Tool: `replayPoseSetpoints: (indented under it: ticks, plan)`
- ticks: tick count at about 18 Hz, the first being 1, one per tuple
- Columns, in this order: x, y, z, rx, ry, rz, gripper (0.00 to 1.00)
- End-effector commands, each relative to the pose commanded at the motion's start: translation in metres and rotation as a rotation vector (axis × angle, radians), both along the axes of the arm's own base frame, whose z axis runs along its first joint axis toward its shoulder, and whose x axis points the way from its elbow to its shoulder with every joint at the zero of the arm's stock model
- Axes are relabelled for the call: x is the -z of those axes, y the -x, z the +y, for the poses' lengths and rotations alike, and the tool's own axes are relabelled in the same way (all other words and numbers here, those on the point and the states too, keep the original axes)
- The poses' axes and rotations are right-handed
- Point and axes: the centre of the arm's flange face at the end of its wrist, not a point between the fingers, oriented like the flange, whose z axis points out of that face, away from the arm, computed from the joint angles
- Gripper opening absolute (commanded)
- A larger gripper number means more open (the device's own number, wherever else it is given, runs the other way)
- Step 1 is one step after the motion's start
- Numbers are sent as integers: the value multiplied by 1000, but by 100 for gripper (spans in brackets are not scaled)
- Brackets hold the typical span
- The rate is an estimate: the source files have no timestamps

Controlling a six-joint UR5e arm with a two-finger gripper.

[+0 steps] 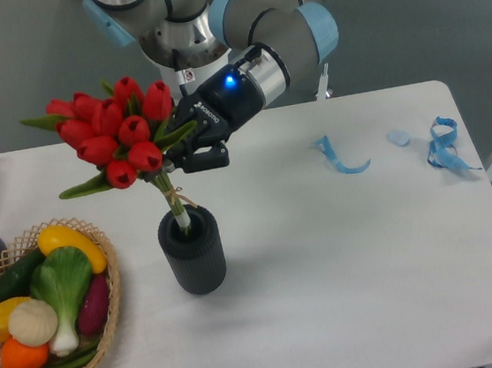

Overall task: Insert the flowers into the vase
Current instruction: 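Lift the tulips higher and align the stems above the vase opening, then lower the tulip stems down into the grey vase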

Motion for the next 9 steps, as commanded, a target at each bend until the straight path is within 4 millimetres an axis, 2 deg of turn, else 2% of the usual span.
replayPoseSetpoints:
  ticks: [3,9]
  plan:
    - [31,9,5,-10,64,-18,16]
    - [63,24,13,-11,103,-58,16]
